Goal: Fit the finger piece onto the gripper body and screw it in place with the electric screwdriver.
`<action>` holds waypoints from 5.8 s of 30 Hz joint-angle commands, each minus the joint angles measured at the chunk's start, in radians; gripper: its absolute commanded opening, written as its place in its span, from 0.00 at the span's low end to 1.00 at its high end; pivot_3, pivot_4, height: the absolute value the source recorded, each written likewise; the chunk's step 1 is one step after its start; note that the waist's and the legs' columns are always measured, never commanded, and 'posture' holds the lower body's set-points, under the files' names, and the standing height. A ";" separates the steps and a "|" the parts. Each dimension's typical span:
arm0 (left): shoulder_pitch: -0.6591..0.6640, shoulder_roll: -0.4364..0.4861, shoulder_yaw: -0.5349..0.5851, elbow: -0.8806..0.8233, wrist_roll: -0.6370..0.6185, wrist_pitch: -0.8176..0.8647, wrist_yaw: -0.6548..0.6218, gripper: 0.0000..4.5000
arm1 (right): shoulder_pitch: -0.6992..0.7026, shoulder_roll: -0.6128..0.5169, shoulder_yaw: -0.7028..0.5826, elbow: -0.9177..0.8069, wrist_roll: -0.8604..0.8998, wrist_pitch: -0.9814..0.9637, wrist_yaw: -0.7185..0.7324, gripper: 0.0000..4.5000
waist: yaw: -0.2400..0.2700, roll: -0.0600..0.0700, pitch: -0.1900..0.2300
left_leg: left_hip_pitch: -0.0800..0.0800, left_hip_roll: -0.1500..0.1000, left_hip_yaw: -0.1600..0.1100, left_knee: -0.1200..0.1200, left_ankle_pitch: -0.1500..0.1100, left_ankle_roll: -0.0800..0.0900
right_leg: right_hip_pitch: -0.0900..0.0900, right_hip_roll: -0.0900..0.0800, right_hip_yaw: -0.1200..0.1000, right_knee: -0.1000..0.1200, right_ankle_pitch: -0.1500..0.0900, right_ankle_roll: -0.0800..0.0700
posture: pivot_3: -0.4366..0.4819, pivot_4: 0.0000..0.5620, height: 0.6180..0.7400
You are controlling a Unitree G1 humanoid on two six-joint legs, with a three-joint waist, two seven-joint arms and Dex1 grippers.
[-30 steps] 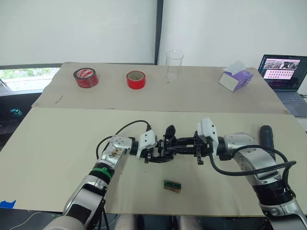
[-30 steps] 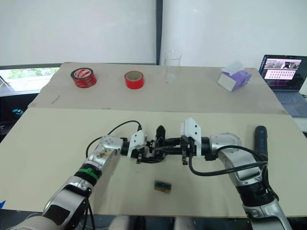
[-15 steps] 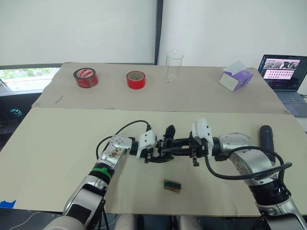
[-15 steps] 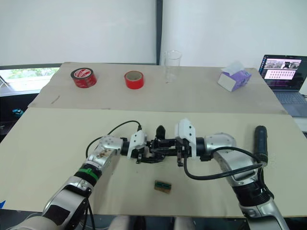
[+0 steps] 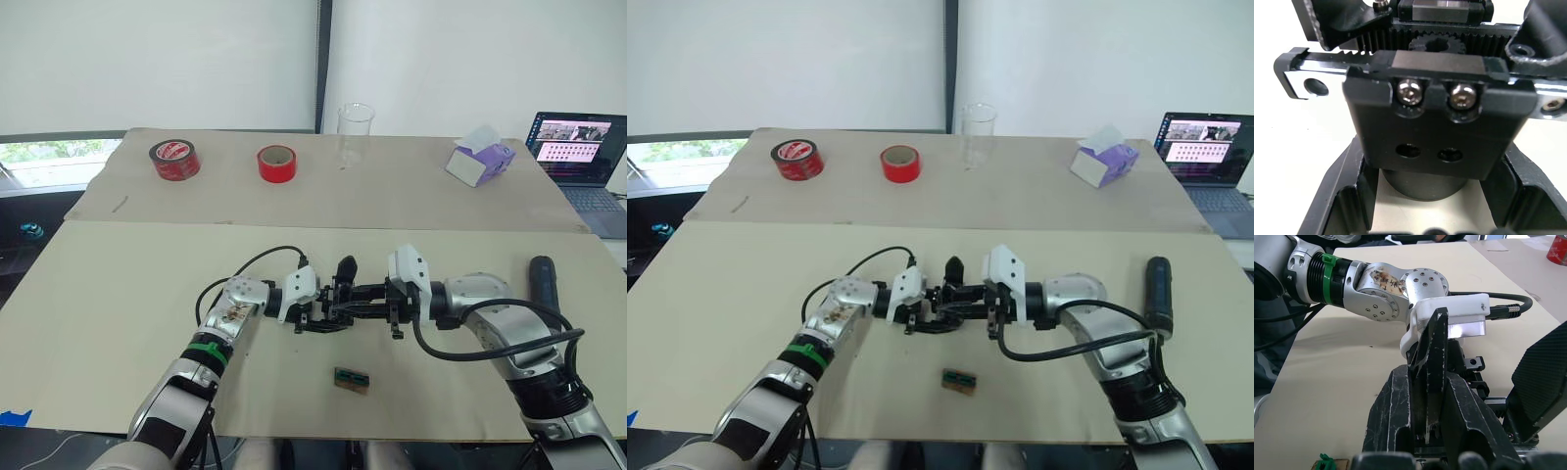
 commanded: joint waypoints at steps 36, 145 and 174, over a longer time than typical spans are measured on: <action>0.026 0.012 -0.022 0.032 0.031 0.032 0.013 0.74 | 0.012 -0.102 -0.099 -0.096 0.146 0.069 0.113 1.00 | 0.001 -0.002 -0.009 | 0.000 0.000 0.000 -0.001 0.000 0.000 | 0.000 -0.001 0.000 -0.001 0.000 0.000 | 0.48 0.27 1.00; 0.368 0.327 0.241 -0.775 -0.467 0.260 -0.116 1.00 | 0.478 -0.746 -0.569 -0.271 0.164 0.562 0.032 0.99 | 0.003 0.006 0.000 | 0.001 -0.012 0.000 -0.010 0.004 0.008 | -0.001 0.002 0.031 -0.002 -0.010 0.009 | 0.48 0.27 1.00; 0.403 0.326 0.203 -0.791 -0.434 0.217 -0.130 1.00 | -0.182 -0.671 0.364 -0.297 0.017 1.112 -0.209 0.99 | 0.000 0.005 0.001 | -0.007 -0.013 0.002 -0.010 0.010 -0.002 | -0.012 -0.002 0.029 0.000 -0.005 0.005 | 0.48 0.27 1.00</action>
